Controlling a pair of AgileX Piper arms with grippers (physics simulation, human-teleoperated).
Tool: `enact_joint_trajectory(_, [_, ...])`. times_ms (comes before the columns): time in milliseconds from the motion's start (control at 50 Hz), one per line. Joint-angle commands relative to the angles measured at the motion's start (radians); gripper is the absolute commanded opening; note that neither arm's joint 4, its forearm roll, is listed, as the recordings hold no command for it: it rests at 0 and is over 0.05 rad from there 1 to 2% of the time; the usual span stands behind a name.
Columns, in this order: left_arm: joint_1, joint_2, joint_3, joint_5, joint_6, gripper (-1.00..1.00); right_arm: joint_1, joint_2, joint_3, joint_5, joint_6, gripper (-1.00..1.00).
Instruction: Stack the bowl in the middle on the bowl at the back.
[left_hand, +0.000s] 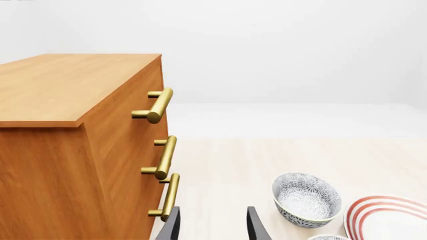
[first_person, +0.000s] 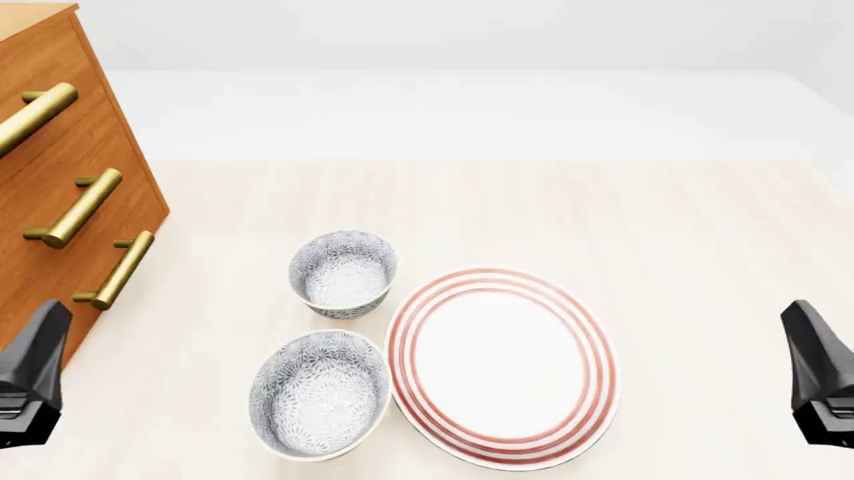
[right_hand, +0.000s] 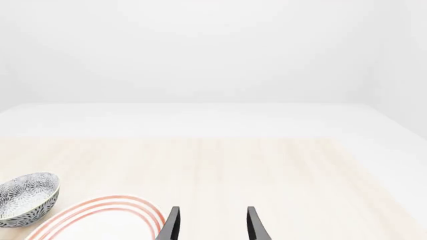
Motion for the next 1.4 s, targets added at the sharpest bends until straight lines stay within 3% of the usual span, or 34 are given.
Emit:
enact_joint_trajectory(20, [-0.001, 0.004, -0.003, 0.000, 0.003, 1.00, 0.000, 0.021, -0.002, -0.013, 0.002, 1.00])
enact_joint_trajectory(220, [-0.021, 0.074, 0.000, -0.039, 0.030, 1.00, -0.004, 0.040, -0.001, -0.029, 0.016, 1.00])
enact_joint_trajectory(300, [-0.006, 0.077, -0.003, -0.040, -0.020, 1.00, -0.005, 0.043, 0.000, -0.033, 0.021, 1.00])
enact_joint_trajectory(340, [-0.006, 0.097, -0.005, -0.054, -0.001, 1.00, -0.007, 0.047, 0.000, -0.036, 0.024, 1.00])
enact_joint_trajectory(360, [-0.019, 0.122, -0.010, -0.072, -0.036, 1.00, -0.008, 0.050, 0.000, -0.039, 0.026, 1.00])
enact_joint_trajectory(460, [-0.031, 0.167, -0.046, -0.070, 0.004, 1.00, -0.012, 0.058, 0.000, -0.045, 0.036, 1.00])
enact_joint_trajectory(640, [-0.112, 0.207, -0.179, 0.034, 0.016, 1.00, -0.013, 0.052, 0.000, -0.040, 0.043, 1.00])
enact_joint_trajectory(680, [-0.144, 0.227, -0.210, 0.062, 0.042, 1.00, -0.015, 0.054, -0.001, -0.041, 0.048, 1.00])
enact_joint_trajectory(760, [-0.225, 0.287, -0.254, 0.112, 0.020, 1.00, -0.016, 0.064, -0.001, -0.050, 0.051, 1.00])
enact_joint_trajectory(780, [-0.232, 0.300, -0.270, 0.134, -0.024, 1.00, -0.016, 0.065, -0.001, -0.050, 0.052, 1.00])
enact_joint_trajectory(820, [-0.301, 0.343, -0.295, 0.160, -0.040, 1.00, -0.016, 0.070, -0.001, -0.055, 0.053, 1.00])
enact_joint_trajectory(860, [-0.314, 0.357, -0.306, 0.171, -0.037, 1.00, -0.016, 0.072, -0.001, -0.056, 0.052, 1.00])
enact_joint_trajectory(1040, [-0.417, 0.466, -0.417, 0.288, -0.233, 1.00, -0.014, 0.084, 0.000, -0.061, 0.057, 1.00])
enact_joint_trajectory(1060, [-0.394, 0.474, -0.434, 0.309, -0.275, 1.00, -0.014, 0.085, -0.001, -0.062, 0.056, 1.00])
enact_joint_trajectory(1100, [-0.409, 0.474, -0.456, 0.323, -0.262, 1.00, -0.014, 0.086, -0.001, -0.063, 0.057, 1.00])
enact_joint_trajectory(1260, [-0.475, 0.542, -0.551, 0.410, -0.382, 1.00, -0.012, 0.084, -0.001, -0.062, 0.057, 1.00])
enact_joint_trajectory(1400, [-0.501, 0.614, -0.586, 0.455, -0.394, 1.00, -0.013, 0.093, -0.001, -0.070, 0.059, 1.00])
